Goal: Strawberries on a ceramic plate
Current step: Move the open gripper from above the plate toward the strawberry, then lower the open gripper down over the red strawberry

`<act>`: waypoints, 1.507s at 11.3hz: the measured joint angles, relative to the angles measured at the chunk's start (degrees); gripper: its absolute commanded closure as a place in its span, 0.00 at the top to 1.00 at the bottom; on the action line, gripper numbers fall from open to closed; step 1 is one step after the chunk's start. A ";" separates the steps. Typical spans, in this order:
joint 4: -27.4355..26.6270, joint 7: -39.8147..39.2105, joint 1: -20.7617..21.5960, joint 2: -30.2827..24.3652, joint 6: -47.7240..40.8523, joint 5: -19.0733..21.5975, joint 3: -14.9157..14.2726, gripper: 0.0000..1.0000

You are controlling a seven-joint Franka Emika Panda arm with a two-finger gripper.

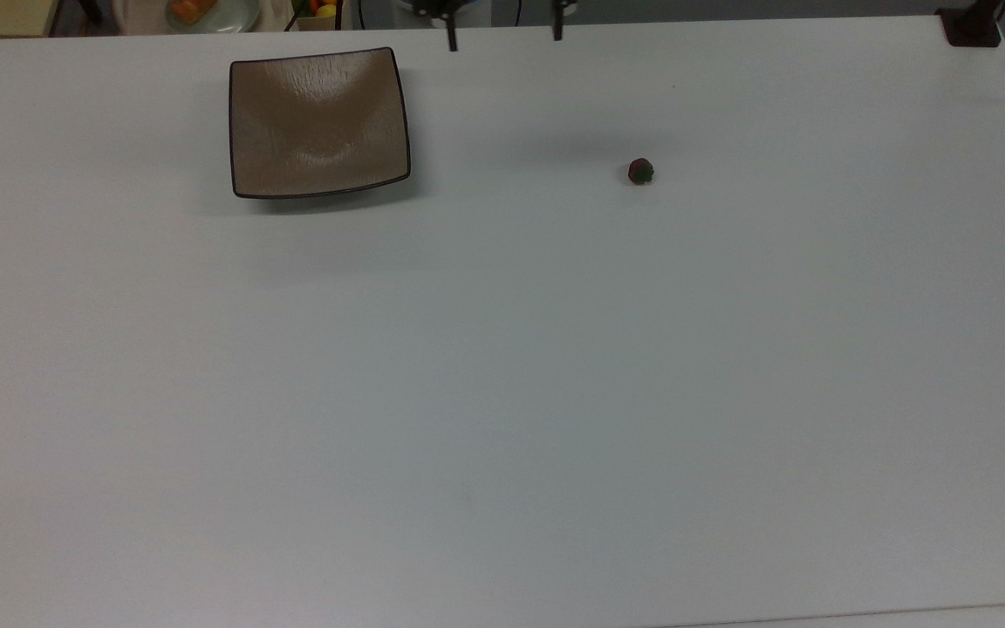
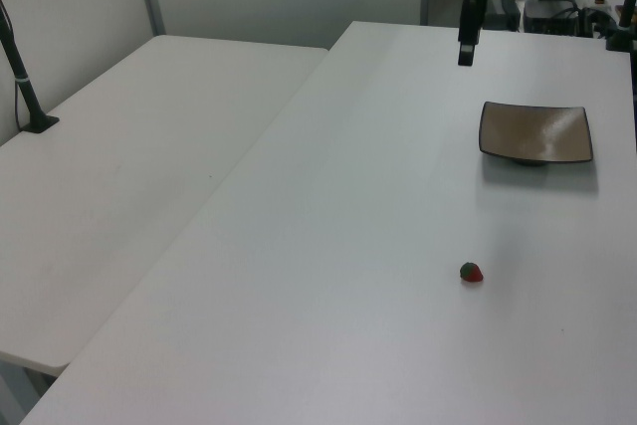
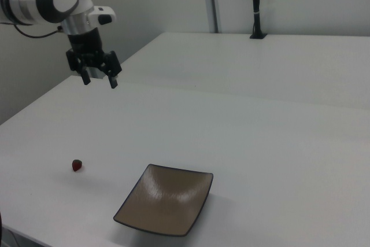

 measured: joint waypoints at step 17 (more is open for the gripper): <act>-7.42 1.98 3.80 10.18 2.92 -4.02 12.60 1.00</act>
